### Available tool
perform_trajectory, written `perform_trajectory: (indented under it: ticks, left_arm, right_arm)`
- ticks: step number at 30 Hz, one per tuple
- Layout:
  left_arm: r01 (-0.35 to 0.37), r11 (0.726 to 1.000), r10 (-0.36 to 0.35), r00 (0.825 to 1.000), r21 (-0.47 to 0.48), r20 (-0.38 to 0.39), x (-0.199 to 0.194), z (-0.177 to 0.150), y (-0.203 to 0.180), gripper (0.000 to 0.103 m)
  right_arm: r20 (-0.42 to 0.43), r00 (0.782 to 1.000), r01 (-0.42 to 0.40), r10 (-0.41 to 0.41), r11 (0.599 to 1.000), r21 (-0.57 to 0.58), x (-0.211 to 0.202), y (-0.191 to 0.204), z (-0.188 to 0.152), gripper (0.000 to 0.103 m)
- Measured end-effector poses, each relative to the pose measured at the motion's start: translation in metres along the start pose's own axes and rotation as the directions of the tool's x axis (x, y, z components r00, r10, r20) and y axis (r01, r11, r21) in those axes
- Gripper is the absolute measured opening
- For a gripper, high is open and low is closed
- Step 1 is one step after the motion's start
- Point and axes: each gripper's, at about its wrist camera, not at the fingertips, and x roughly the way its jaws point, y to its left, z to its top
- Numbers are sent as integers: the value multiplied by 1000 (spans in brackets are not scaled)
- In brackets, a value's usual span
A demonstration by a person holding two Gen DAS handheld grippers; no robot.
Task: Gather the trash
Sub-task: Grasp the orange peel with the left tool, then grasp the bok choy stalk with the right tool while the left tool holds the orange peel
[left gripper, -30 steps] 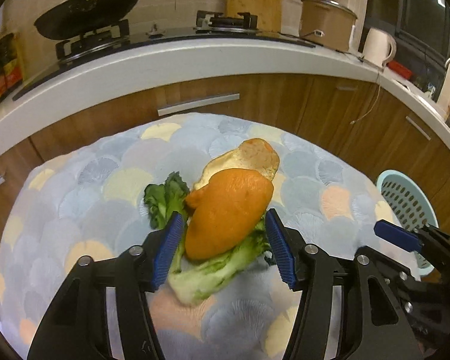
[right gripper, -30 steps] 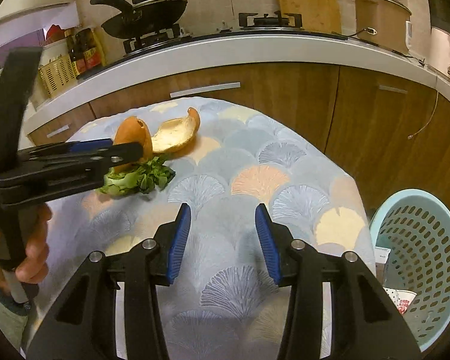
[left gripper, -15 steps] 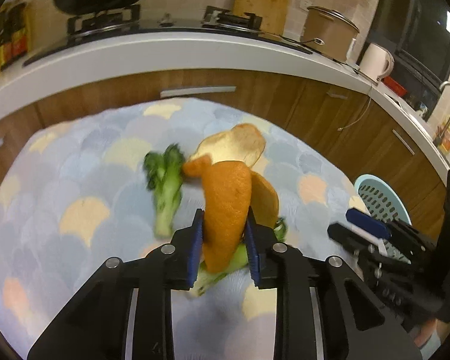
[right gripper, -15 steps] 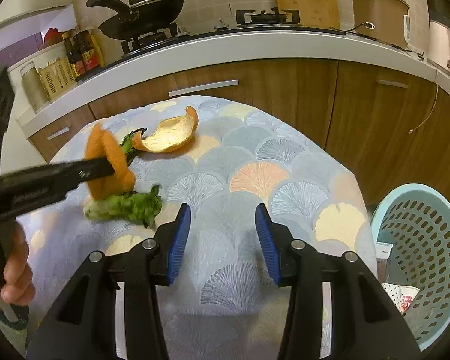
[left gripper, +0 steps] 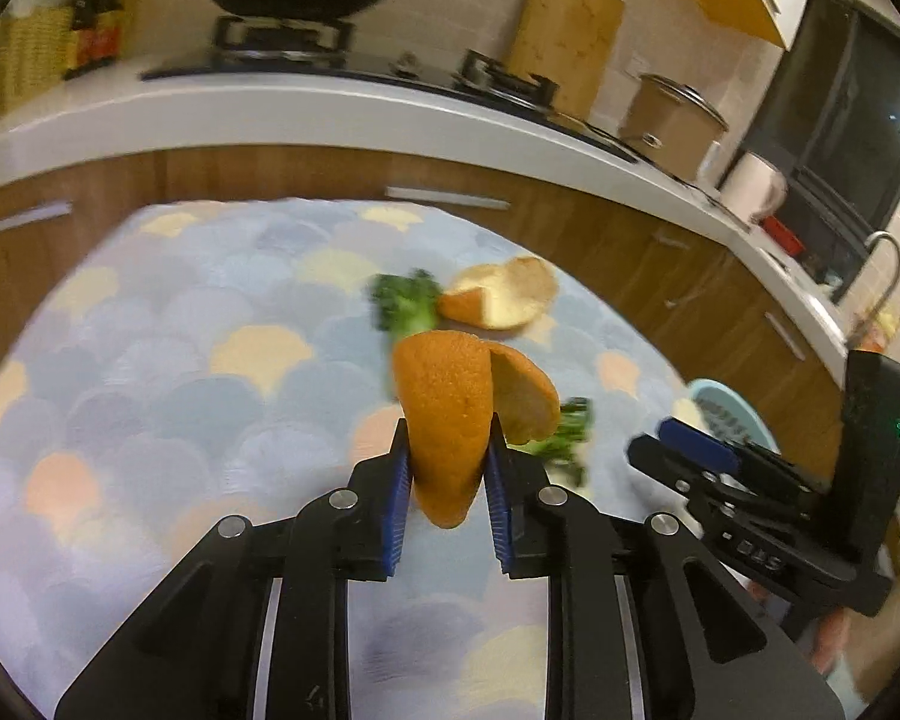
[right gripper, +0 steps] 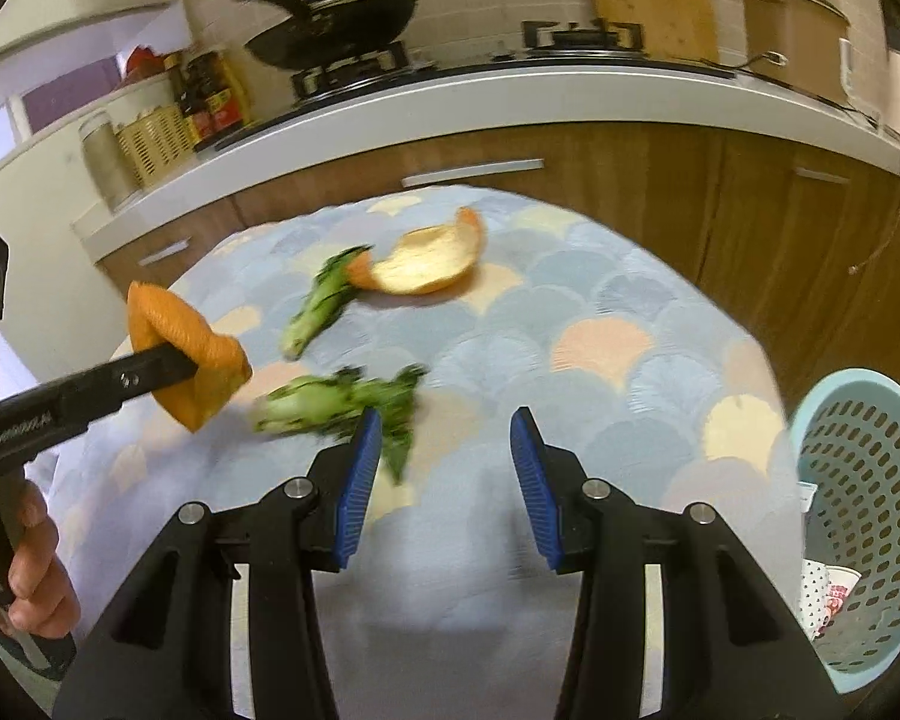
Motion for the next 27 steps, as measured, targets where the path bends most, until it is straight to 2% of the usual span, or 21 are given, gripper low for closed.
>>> perform_trajectory:
  ticks: [4,8,10,12,13,15,19,23,26,27]
  left_arm:
    - [-80,997,80,996,1,35,-12,-7,22,21]
    - [-115,993,117,992,-35,49,-12,-11,48,21]
    - [-125,991,129,990,-52,62,-11,-13,59,21]
    - [-128,989,134,988,-72,75,-10,-15,68,21]
    - [-116,989,123,989,-89,77,-10,-16,71,21]
    - [-80,990,92,990,-115,109,-17,-16,78,21]
    - [-77,986,97,987,-149,128,-20,-17,83,21]
    - [-67,980,96,984,-190,149,-25,-19,90,22]
    - [-42,974,74,988,-221,139,-23,-20,97,22]
    - [-35,974,68,988,-226,138,-23,-20,98,22]
  right_arm:
    - [-64,998,-27,28,1000,9,14,25,-1,41]
    - [-120,989,-73,90,988,135,30,34,2,42]
    - [-129,986,-72,101,974,214,37,34,4,48]
    - [-117,989,-47,85,953,298,42,33,4,61]
    - [-109,991,-33,73,944,327,43,34,4,63]
    - [-100,995,8,30,934,358,48,39,7,64]
    - [-96,991,121,-89,905,407,57,56,6,67]
    - [-94,962,273,-257,886,375,65,80,5,69]
    - [-107,936,352,-336,876,328,71,88,5,68]
    - [-114,923,384,-367,874,298,73,93,5,65]
